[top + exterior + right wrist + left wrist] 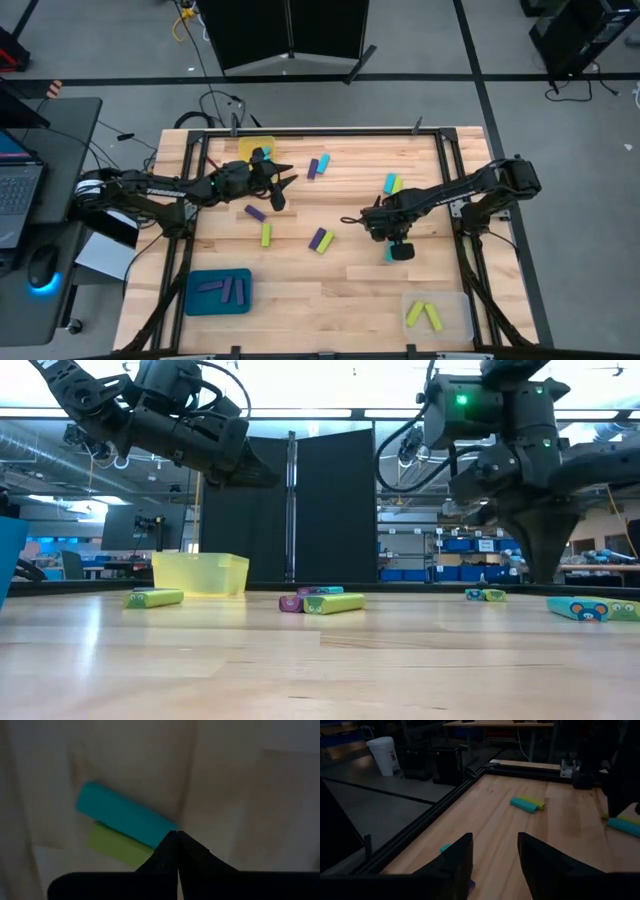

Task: Sort blocks
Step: Put the bottom blue block into the yellow bin

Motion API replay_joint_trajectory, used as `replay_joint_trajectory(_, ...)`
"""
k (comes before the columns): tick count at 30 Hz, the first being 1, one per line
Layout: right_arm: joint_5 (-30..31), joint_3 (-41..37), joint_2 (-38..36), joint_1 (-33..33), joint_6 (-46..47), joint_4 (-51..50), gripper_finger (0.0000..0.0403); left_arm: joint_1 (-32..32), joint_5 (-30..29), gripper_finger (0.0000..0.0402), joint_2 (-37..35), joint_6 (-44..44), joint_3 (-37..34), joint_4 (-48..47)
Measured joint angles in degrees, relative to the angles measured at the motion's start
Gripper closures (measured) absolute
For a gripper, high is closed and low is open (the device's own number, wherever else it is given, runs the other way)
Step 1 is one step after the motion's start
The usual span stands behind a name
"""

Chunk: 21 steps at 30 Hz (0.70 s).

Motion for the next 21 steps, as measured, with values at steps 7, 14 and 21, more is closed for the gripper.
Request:
replay_joint_trajectory(7, -5.17, -2.85, 0.0, 1.21, -2.21, 3.81, 0.0395, 0.0, 0.02, 0.0239, 0.0, 0.05, 0.0, 0.0)
replay_joint_trajectory(14, -7.04, -5.52, -0.3, 1.06, -2.8, 8.97, 0.0395, 0.0, 0.02, 0.0239, 0.0, 1.17, 0.0, 0.04)
replay_joint_trajectory(21, -6.32, -5.61, -0.19, -2.14, 4.87, 14.46, 0.0395, 0.0, 0.0, 0.0239, -0.02, 1.31, 0.0, 0.04)
